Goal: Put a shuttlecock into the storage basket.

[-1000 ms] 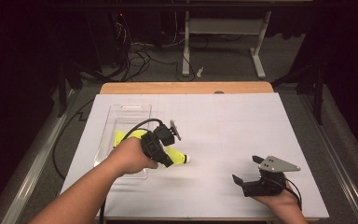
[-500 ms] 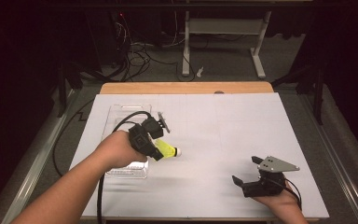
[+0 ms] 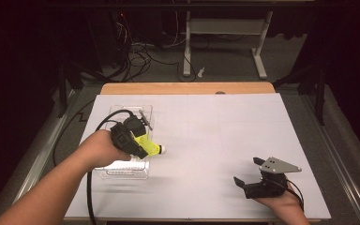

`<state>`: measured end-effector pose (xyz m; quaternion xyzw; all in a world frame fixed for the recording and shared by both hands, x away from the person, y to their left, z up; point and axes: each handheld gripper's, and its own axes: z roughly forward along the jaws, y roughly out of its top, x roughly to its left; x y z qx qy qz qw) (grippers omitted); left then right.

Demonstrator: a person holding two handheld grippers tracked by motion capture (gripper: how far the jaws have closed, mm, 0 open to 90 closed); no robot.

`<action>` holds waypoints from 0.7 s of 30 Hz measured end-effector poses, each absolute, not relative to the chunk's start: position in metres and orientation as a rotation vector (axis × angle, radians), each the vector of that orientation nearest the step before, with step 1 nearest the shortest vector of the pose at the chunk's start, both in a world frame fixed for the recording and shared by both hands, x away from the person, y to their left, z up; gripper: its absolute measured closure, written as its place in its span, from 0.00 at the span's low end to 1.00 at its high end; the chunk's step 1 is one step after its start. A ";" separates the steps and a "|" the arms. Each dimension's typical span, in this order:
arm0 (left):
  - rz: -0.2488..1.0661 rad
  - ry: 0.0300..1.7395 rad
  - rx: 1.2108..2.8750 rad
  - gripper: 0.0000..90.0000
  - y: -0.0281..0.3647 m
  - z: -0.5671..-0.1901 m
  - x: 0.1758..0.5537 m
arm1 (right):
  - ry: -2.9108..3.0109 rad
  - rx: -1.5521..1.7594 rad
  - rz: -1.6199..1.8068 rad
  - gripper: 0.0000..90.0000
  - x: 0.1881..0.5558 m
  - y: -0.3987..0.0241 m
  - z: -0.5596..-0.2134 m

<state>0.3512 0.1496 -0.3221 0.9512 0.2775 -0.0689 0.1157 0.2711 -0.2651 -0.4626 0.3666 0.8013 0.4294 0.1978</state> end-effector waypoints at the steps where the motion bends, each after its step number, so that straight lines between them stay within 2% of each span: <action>1: -0.199 0.819 2.788 1.00 0.153 -0.322 0.351 | 2.242 1.026 1.201 0.01 0.271 -0.265 -0.463; 21: -0.182 0.923 2.779 1.00 0.207 -0.328 0.346 | 2.254 1.029 1.191 0.01 0.270 -0.264 -0.464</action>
